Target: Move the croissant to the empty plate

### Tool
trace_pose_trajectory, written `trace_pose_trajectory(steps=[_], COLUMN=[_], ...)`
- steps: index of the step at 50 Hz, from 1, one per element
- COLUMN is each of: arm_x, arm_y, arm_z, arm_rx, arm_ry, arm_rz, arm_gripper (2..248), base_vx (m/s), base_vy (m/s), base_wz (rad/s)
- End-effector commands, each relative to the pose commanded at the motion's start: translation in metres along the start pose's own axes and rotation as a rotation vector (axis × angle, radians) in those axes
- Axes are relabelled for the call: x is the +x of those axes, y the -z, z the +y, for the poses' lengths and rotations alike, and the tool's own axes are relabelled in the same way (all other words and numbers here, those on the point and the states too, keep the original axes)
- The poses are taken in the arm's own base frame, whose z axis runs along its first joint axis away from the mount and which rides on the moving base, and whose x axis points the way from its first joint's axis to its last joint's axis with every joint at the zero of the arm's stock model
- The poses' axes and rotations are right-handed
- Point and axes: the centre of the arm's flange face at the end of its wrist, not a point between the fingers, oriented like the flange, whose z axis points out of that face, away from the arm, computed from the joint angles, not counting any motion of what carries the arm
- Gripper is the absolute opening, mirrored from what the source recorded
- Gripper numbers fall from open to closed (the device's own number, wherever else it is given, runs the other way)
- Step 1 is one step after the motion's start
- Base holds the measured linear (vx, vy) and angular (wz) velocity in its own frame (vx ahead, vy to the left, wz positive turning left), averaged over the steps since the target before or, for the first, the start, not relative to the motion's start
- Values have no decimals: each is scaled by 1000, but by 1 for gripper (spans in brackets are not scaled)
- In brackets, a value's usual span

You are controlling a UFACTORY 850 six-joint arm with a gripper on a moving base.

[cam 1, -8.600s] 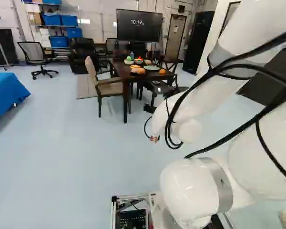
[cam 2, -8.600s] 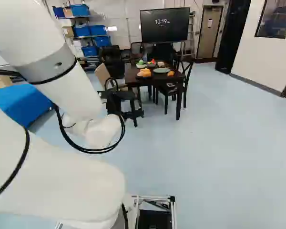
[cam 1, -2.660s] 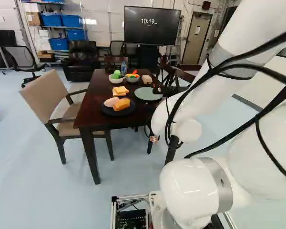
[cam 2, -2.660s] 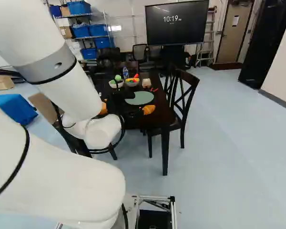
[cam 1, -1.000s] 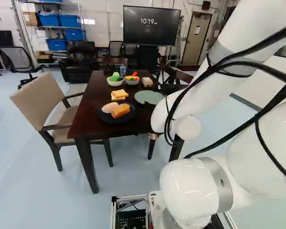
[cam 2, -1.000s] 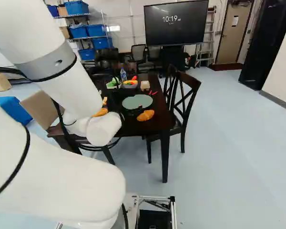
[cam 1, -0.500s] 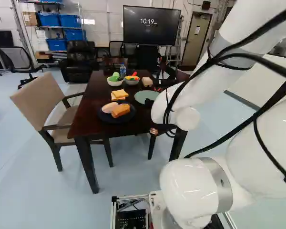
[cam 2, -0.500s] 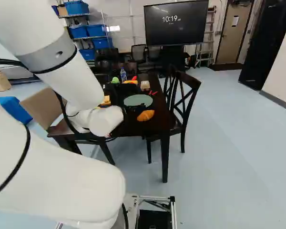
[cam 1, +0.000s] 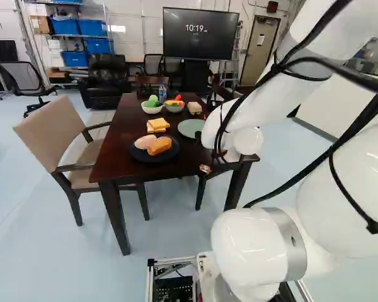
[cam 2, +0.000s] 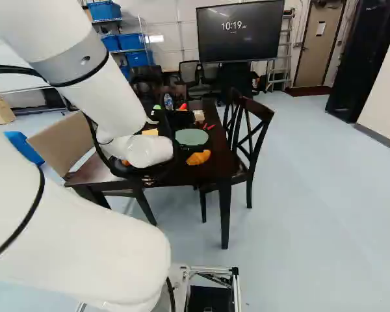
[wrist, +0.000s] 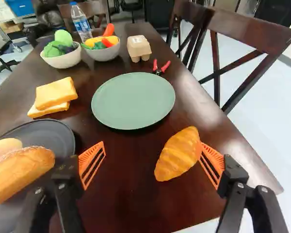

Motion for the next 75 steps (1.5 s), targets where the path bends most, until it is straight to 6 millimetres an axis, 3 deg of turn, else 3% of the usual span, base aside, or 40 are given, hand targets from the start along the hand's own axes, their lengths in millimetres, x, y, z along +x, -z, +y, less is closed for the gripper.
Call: trace_pose_trajectory(steps=[30,75], arm_x=[24,56], arm_y=[-3,9], arm_z=[10,32], arm_rx=[-43,-97], arm_ry=[-77,-247], arm_rz=[-119,-260], arm_gripper=[247,247], base_vx=[0,0], base_vy=[0,0], base_wz=[0,0])
